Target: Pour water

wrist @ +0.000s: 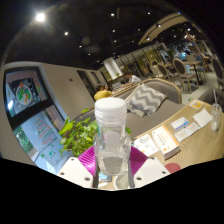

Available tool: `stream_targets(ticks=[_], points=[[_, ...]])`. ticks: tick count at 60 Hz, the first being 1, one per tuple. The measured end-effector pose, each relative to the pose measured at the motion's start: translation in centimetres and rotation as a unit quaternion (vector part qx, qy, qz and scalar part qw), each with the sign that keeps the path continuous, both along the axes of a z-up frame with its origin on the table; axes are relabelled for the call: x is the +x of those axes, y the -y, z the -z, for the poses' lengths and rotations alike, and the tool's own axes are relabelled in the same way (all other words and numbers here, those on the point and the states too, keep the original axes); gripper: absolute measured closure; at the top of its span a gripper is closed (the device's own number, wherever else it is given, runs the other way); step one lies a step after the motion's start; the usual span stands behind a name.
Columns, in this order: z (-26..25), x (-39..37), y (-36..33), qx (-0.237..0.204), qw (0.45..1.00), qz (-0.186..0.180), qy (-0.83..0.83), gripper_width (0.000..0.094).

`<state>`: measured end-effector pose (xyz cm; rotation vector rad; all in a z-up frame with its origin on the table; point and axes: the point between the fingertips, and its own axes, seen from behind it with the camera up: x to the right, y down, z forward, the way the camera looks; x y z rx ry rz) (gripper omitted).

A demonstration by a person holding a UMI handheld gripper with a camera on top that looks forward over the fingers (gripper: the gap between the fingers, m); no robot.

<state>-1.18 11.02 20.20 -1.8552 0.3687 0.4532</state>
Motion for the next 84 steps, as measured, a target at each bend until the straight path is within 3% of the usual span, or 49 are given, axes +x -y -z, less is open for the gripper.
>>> stream_targets(ticks=[12,38,46,53,56,60,63,84], points=[[4.7,8.5,0.1,-0.020,0.983,0.030,0.182,0.0533],[18.0,12.8,1.7,-0.105,0.969,0.004,0.224,0.0524],[17.9,12.8,1.8,-0.088,0.969,0.013,0.232,0.0498],[18.3,12.8,1.7,-0.099,0.970,0.010,0.223,0.0436],[19.1,12.8,2.2,-0.124,0.967,0.002,0.225,0.0319],[19.5,12.6,3.1,-0.146,0.963,-0.005,0.224,0.0061],[19.2,12.8,4.0,-0.157,0.961,-0.004,0.228,0.0098],[11.2,9.3,15.4,-0.195,0.948,-0.016,0.252,0.0076]])
